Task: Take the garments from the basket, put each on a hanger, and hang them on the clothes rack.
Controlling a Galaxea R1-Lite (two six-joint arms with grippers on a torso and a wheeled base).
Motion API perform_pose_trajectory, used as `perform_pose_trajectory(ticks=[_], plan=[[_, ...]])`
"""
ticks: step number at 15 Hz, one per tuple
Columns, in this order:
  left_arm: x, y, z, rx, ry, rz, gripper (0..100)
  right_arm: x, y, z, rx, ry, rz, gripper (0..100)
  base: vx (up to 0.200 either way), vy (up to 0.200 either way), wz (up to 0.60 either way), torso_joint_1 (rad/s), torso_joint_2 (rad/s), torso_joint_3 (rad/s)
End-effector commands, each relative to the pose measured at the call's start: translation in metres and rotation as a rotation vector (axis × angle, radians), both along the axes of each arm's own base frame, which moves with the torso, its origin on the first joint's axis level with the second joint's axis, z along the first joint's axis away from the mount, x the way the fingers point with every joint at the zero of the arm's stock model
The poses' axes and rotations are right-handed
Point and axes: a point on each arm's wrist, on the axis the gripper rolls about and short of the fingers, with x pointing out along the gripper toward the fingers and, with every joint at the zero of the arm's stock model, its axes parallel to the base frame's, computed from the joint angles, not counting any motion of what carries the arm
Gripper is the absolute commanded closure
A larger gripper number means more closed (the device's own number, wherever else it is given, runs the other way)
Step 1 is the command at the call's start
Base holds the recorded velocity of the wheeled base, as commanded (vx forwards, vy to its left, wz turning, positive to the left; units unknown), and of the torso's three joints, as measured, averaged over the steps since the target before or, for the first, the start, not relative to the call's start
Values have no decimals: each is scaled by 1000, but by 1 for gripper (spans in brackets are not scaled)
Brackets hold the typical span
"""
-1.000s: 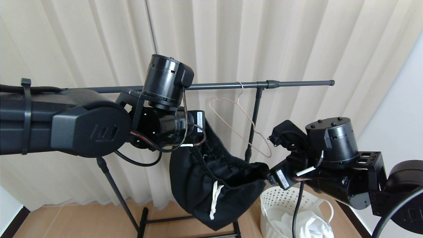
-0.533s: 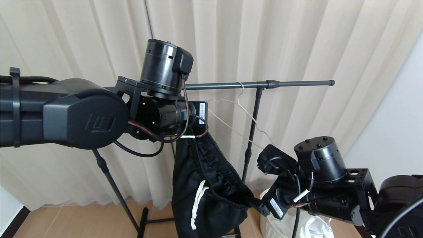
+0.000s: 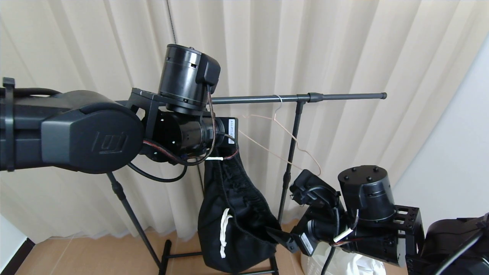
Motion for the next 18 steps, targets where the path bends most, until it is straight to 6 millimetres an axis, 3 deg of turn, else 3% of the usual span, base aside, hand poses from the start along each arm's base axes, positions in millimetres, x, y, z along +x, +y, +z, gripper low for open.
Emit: perform_pose_trajectory(ticks=[1,7,8,11,14,18], plan=[[-4,-1,-1,2,3,-7,100,4,5,-5,13,12,-8,0,0,0,0,0,0,0],[-12,-4,-2,6,10,-31,100,15,14,-10,91,6,-41,0,0,0,0,0,0,0],[-13,-5,-2,7,10,-33,100,16,14,-11,90,6,-43,100,0,0,0,0,0,0],[-17,-4,-7,19,26,-37,100,17,12,-7,99,-4,-53,100,0,0,0,0,0,0],[-25,3,-13,40,49,-39,100,35,-5,3,129,-53,-133,100,0,0,0,0,0,0],[-33,10,-42,107,124,-43,100,47,-26,23,165,-110,-204,100,0,0,0,0,0,0]])
